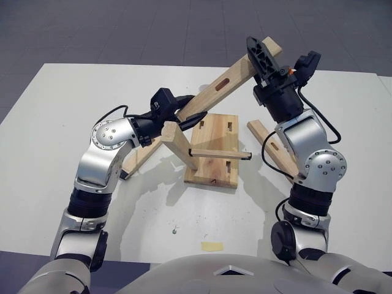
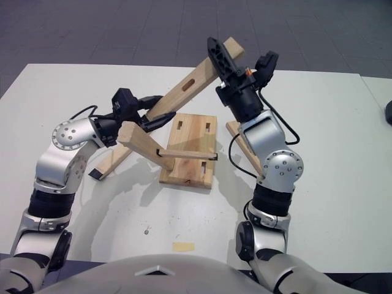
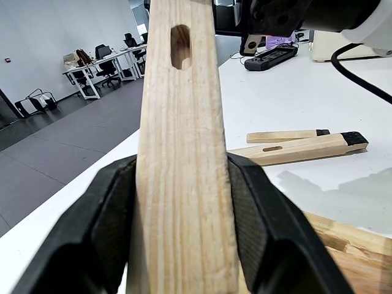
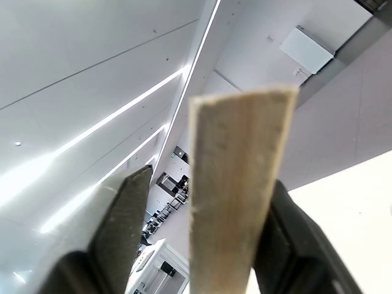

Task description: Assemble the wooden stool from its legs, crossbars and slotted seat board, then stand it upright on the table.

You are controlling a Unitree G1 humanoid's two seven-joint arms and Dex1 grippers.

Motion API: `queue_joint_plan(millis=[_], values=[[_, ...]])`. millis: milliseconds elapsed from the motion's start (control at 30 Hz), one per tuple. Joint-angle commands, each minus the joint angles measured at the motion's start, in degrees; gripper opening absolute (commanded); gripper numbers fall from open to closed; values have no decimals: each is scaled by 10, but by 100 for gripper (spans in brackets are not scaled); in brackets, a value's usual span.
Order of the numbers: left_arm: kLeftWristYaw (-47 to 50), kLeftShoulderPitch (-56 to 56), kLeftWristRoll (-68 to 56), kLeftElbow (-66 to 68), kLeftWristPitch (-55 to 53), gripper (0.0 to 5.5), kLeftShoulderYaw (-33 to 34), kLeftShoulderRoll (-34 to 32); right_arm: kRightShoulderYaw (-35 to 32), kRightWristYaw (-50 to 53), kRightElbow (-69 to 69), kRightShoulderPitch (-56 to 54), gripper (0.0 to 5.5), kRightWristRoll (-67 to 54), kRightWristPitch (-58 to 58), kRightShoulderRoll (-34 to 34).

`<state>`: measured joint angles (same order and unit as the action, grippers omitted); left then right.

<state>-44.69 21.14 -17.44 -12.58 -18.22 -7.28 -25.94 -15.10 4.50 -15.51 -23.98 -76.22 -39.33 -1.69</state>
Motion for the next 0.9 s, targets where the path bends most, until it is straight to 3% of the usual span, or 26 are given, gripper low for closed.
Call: queue_joint_plan(millis=[33, 200, 467, 500, 733, 900], values=[[-2, -5, 4, -12, 5, 205, -4, -2, 0, 23, -11, 9, 170, -13, 7, 7], [-4, -5, 6, -6, 7, 205, -1, -3, 2, 25, -22, 21, 102, -16, 20, 13], [-15, 29, 3, 39, 20, 205, 13, -6, -11, 31, -48, 37, 102, 4, 69, 25], [-18, 37, 1, 45, 19, 241, 16, -7, -17, 33, -51, 39, 102, 9, 77, 23], [-12, 77, -12, 90, 29, 363, 84, -32, -76, 33, -28, 17, 102, 28, 129, -20], [-12, 88, -104, 51, -50, 450, 184, -73, -101, 23, -3, 13, 102, 39, 125, -74]])
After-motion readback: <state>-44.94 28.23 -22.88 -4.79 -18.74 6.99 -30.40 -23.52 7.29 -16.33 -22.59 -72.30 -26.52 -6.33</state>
